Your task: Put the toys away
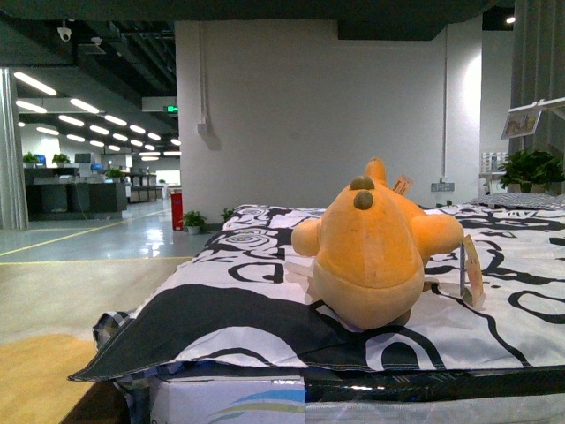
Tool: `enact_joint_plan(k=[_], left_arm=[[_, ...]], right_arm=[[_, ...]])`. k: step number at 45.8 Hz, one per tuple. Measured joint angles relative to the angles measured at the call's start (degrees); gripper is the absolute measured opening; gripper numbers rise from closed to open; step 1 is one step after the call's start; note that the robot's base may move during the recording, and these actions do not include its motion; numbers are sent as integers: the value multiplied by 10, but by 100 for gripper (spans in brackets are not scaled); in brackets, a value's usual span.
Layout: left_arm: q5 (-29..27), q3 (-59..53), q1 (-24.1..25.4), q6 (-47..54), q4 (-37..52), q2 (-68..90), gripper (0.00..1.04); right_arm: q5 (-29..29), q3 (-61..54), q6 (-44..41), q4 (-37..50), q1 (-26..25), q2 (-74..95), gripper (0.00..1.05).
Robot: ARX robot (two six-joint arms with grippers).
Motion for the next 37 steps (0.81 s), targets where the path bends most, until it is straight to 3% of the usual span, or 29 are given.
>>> enact_joint_plan(k=[22, 23, 26, 30, 34, 37], left_arm=[[0, 0, 0, 0, 0, 0, 99], [0, 0, 0, 0, 0, 0, 99], [0, 0, 0, 0, 0, 0, 99], [0, 0, 0, 0, 0, 0, 99], [0, 0, 0, 0, 0, 0, 99], [0, 0, 0, 0, 0, 0, 99]], right_arm=[[0, 0, 0, 0, 0, 0, 98], [-11, 0, 2, -1, -2, 2, 98], [-157, 4, 30, 6, -57, 32, 98], [-263, 15, 48, 38, -105, 75, 98], [-304, 40, 63, 70, -124, 118, 98], [-297, 66, 64, 108, -122, 161, 98]])
